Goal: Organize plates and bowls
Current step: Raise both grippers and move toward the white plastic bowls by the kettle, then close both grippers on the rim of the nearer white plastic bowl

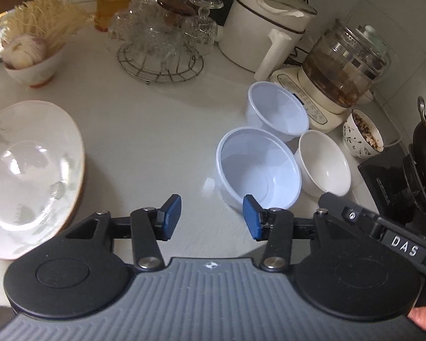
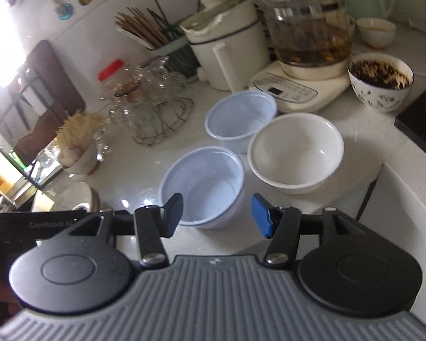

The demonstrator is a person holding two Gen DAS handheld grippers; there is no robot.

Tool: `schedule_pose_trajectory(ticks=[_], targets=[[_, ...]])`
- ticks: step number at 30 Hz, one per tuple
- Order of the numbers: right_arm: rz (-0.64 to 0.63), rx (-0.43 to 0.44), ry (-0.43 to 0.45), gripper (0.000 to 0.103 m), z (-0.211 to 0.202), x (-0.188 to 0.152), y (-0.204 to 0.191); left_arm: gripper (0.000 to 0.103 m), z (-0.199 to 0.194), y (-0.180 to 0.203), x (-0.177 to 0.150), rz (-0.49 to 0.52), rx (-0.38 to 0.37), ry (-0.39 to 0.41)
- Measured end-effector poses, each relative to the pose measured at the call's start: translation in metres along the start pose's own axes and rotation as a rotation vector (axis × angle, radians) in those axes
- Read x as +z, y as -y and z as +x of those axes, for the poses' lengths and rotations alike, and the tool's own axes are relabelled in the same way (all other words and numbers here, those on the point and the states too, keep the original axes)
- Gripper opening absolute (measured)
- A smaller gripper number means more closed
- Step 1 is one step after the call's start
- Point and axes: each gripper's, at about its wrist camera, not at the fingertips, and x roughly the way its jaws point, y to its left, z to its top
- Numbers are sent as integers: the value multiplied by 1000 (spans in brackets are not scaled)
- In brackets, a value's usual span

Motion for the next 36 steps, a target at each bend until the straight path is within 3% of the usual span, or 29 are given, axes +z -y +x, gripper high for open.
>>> schedule_pose_trajectory(ticks=[15, 18, 25, 30, 36], targets=[[96, -27, -19, 57, 37, -1, 19, 54, 46, -17, 23, -36, -51, 20], [174, 12, -33, 57, 42, -1, 29, 54, 50, -18, 25, -52, -53, 33], [182, 39, -65, 56, 56, 4, 33, 54, 66, -25, 23, -117, -54, 49], [182, 39, -130, 43, 68, 12, 30, 51, 77, -38, 22, -211, -68, 27], [146, 48, -189, 30, 84, 17, 28, 40, 81, -41, 21, -237, -94, 29]])
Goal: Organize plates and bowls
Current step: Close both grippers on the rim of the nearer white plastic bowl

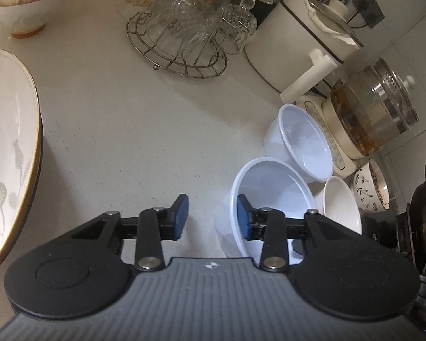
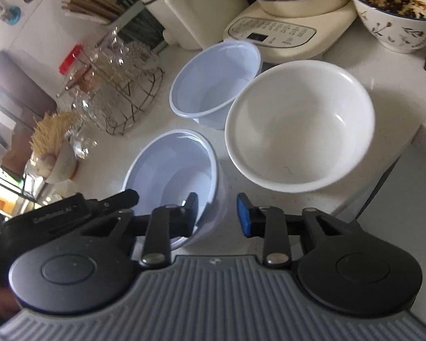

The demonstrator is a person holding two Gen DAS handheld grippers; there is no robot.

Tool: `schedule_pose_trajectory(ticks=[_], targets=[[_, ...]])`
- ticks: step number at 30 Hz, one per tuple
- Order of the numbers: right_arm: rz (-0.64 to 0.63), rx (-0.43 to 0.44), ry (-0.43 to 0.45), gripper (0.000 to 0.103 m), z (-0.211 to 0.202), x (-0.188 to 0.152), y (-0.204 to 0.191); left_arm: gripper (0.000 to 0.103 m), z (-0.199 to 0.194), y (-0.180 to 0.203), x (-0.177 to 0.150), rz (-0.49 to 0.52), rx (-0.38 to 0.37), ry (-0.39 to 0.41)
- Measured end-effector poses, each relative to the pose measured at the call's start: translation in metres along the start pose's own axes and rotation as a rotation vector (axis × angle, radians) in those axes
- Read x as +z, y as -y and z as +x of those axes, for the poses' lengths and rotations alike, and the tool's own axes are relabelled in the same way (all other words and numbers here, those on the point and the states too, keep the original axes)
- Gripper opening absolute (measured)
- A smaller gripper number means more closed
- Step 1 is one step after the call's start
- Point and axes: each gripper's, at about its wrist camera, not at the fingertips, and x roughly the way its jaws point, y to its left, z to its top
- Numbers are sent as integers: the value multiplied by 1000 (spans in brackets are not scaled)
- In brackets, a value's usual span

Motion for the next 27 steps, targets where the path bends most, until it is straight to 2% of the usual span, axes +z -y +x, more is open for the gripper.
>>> schedule_pose_trajectory(ticks=[3, 5, 7, 18, 27], targets=[[-36, 10, -10, 25, 6, 2, -2, 31, 1, -3, 0, -35, -29, -9], [-33, 23, -15, 23, 9, 2, -3, 19, -1, -3, 1, -61, -35, -12], [-36, 22, -11, 20, 10, 2, -5, 15, -4, 0, -1, -50, -32, -6], [-62, 24, -47, 16, 1, 5, -29, 12, -27, -5, -7, -13, 14, -85], [-105, 58, -69, 16, -3, -1, -72, 12, -74, -22, 9, 22, 55, -64]])
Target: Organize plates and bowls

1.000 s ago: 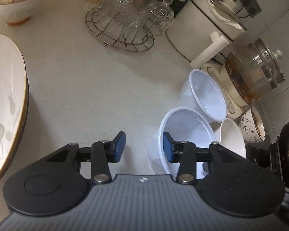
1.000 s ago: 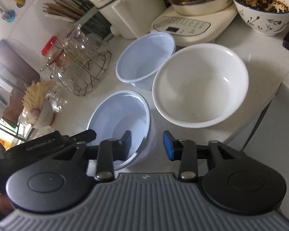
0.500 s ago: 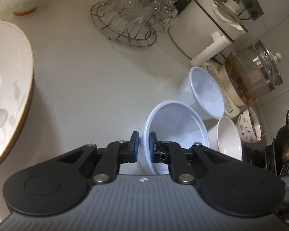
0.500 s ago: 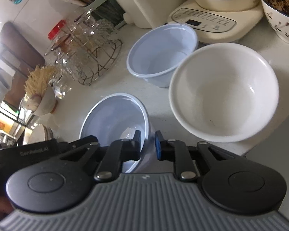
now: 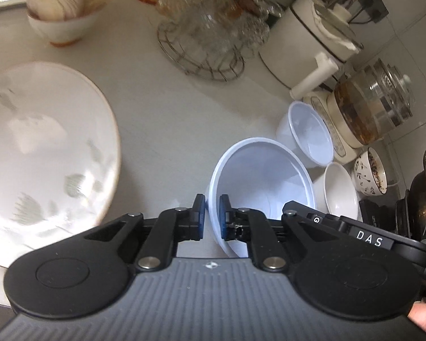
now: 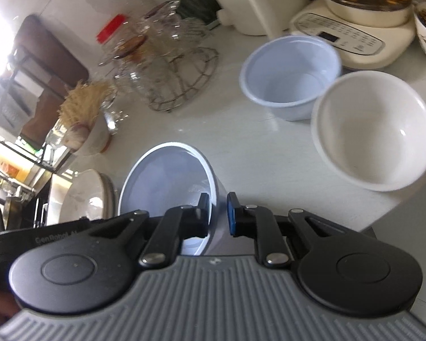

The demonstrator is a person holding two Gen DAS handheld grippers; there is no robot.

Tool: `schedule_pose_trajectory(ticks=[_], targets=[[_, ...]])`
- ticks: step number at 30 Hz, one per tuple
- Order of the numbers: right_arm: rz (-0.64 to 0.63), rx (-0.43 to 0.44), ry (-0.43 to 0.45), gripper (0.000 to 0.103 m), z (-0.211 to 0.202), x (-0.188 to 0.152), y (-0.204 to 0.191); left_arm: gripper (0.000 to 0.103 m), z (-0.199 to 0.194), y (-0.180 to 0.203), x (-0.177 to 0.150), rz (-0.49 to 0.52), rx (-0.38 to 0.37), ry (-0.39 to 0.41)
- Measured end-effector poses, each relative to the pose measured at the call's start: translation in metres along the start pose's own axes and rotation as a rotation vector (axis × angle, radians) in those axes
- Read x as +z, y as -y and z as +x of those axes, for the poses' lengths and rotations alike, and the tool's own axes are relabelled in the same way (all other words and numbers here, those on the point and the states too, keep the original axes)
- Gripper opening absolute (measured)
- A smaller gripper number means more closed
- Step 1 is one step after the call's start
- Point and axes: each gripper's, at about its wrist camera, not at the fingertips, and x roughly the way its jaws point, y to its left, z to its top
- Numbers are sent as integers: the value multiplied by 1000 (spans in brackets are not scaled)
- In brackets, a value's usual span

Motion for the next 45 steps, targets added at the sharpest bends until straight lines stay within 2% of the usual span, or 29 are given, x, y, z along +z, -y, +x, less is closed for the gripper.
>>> schedule_pose_trajectory(ticks=[7, 11, 19, 25, 32, 38, 45], targets=[[-63, 21, -8, 16, 6, 6, -29, 12, -16, -14, 9, -6, 50, 34], [-87, 21, 7, 16, 10, 12, -36, 12, -14, -23, 15, -10, 46, 20], [-117, 21, 14, 16, 24, 21, -31, 12, 7, -20, 24, 15, 73, 24], [-148, 30, -7, 16, 34, 21, -24, 12, 21, -22, 20, -20, 90, 21], [-165, 33, -39, 16, 45, 16, -17, 12, 27, -20, 12, -55, 119, 49], [-189, 44, -61, 18, 52, 14, -14, 13, 27, -15, 5, -42, 148, 88], [-172, 38, -71, 18, 57, 15, -11, 16, 28, -12, 3, -31, 164, 98]])
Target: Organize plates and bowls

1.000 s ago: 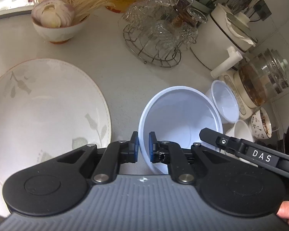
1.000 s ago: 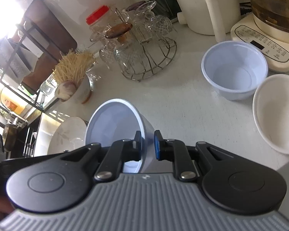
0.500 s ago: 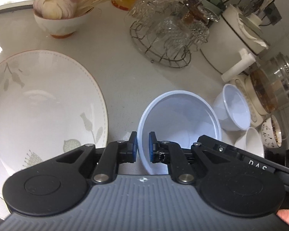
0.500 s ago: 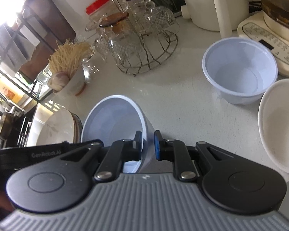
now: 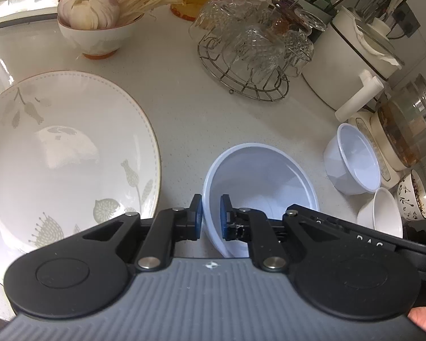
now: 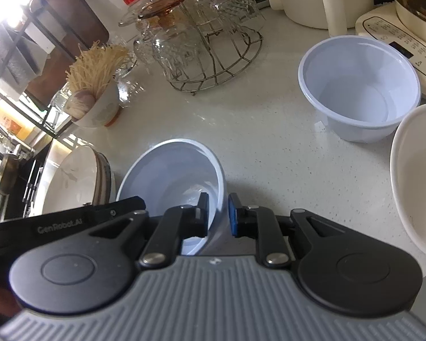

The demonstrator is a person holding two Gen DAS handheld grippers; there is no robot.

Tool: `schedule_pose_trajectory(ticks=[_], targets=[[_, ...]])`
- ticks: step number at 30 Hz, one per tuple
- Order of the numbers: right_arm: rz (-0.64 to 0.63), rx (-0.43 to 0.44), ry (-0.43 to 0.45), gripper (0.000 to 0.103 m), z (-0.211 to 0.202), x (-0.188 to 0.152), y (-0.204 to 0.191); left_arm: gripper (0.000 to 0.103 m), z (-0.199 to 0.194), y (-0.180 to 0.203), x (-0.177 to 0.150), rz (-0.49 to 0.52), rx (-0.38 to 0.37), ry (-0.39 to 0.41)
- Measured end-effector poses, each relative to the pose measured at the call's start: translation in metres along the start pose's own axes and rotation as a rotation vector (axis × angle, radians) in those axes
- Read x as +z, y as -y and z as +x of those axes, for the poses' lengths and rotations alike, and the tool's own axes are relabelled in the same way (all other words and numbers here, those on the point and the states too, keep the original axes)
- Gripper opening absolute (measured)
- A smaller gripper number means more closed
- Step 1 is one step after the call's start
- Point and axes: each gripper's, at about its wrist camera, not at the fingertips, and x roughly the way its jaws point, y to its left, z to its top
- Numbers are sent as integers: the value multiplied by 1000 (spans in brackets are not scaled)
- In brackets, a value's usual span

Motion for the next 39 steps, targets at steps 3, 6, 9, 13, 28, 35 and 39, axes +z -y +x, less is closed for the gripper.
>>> schedule_pose_trajectory(ticks=[3, 6, 9, 13, 28, 35, 39], targets=[[-4, 3, 10, 20, -3, 3, 0, 22, -4, -1, -1, -12, -3, 5], [-1, 4, 26, 38, -12, 5, -1, 28, -12, -5, 3, -30, -7, 21], [-3, 1, 45, 39, -22, 9, -5, 29, -25, -5, 10, -25, -4, 42], [0, -16, 79, 39, -38, 14, -12, 30, -47, 5, 19, 14, -6, 78], [-22, -62, 226, 39, -124, 21, -55, 32, -127, 42, 47, 154, -77, 137], [-5, -123, 318, 39, -149, 10, -69, 32, -133, 49, 52, 245, -142, 129], [-1, -152, 340, 39, -156, 2, -79, 32, -137, 47, 51, 273, -183, 120]])
